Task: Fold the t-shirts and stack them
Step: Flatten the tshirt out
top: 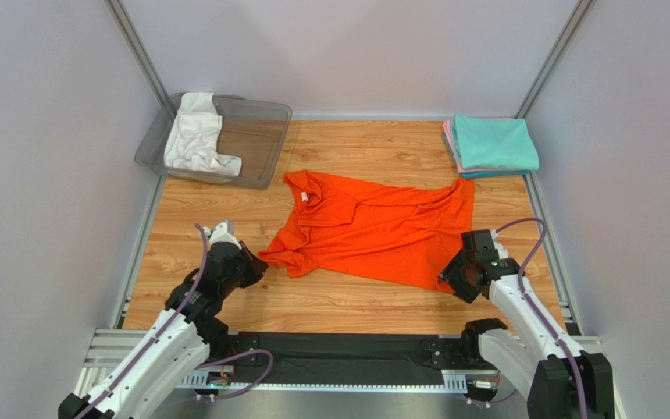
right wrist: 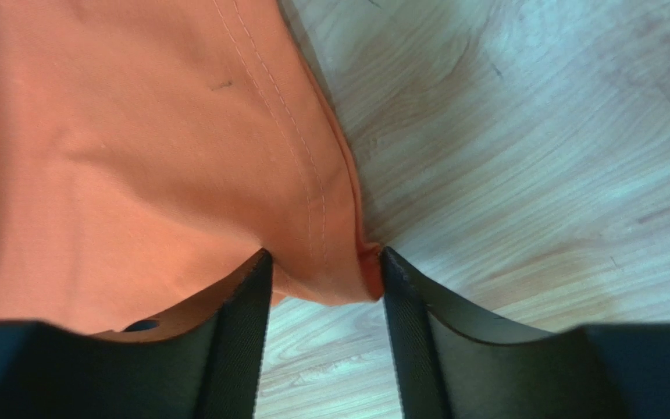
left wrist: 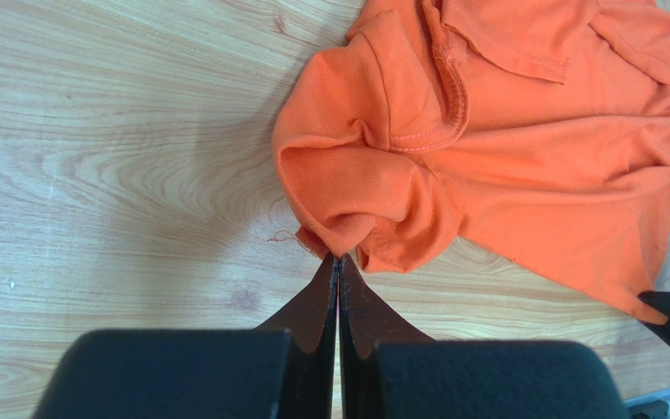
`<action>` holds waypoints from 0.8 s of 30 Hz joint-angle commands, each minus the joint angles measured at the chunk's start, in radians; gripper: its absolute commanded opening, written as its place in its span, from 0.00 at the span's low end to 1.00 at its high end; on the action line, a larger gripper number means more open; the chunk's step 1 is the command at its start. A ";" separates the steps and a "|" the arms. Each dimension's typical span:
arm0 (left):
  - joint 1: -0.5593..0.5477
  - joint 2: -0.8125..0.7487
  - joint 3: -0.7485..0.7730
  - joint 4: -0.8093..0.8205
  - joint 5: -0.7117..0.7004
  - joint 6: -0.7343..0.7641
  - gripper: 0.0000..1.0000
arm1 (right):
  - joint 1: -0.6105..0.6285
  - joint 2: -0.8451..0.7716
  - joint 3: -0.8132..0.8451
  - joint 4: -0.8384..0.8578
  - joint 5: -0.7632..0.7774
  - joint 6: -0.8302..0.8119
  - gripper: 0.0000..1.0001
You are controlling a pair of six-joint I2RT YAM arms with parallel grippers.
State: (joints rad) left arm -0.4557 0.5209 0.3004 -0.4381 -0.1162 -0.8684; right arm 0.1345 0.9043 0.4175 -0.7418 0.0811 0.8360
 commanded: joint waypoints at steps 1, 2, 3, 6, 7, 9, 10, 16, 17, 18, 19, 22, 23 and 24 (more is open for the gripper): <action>0.005 -0.006 0.008 0.010 -0.023 0.003 0.00 | -0.001 0.016 -0.026 0.059 0.037 0.002 0.44; 0.005 -0.007 0.009 0.010 -0.023 0.006 0.00 | -0.003 0.018 -0.026 0.068 0.032 0.000 0.32; 0.005 -0.006 0.012 0.012 -0.022 0.014 0.00 | -0.001 0.018 -0.028 0.070 0.026 -0.002 0.26; 0.005 -0.013 0.022 0.010 -0.022 0.017 0.00 | -0.001 0.007 -0.014 0.076 0.010 -0.017 0.04; 0.005 -0.015 0.031 0.009 -0.022 0.026 0.00 | -0.001 0.001 -0.008 0.075 0.006 -0.026 0.02; 0.005 -0.024 0.060 0.010 -0.023 0.040 0.00 | -0.001 -0.025 0.036 0.047 0.012 -0.055 0.00; 0.005 -0.027 0.071 0.012 -0.023 0.055 0.00 | -0.001 -0.051 0.053 0.023 0.019 -0.075 0.00; 0.005 -0.041 0.198 0.059 -0.045 0.118 0.00 | -0.001 -0.166 0.283 -0.068 0.045 -0.152 0.00; 0.005 -0.039 0.218 0.065 -0.048 0.138 0.00 | -0.001 -0.177 0.315 -0.080 0.055 -0.161 0.00; 0.005 -0.039 0.265 0.078 -0.049 0.152 0.00 | -0.003 -0.185 0.354 -0.091 0.074 -0.176 0.00; 0.005 -0.038 0.287 0.085 -0.046 0.163 0.00 | -0.001 -0.199 0.419 -0.105 0.078 -0.184 0.00; 0.005 -0.036 0.371 0.131 -0.037 0.201 0.00 | -0.001 -0.219 0.515 -0.111 0.091 -0.209 0.00; 0.005 -0.035 0.394 0.143 -0.037 0.210 0.00 | -0.001 -0.220 0.580 -0.114 0.092 -0.212 0.00; 0.005 -0.035 0.443 0.154 -0.037 0.229 0.00 | -0.001 -0.222 0.608 -0.114 0.101 -0.222 0.00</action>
State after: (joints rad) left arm -0.4557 0.4934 0.6384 -0.3794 -0.1444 -0.7204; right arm 0.1345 0.6979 0.9279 -0.8341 0.1352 0.6666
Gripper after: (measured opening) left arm 0.006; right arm 0.014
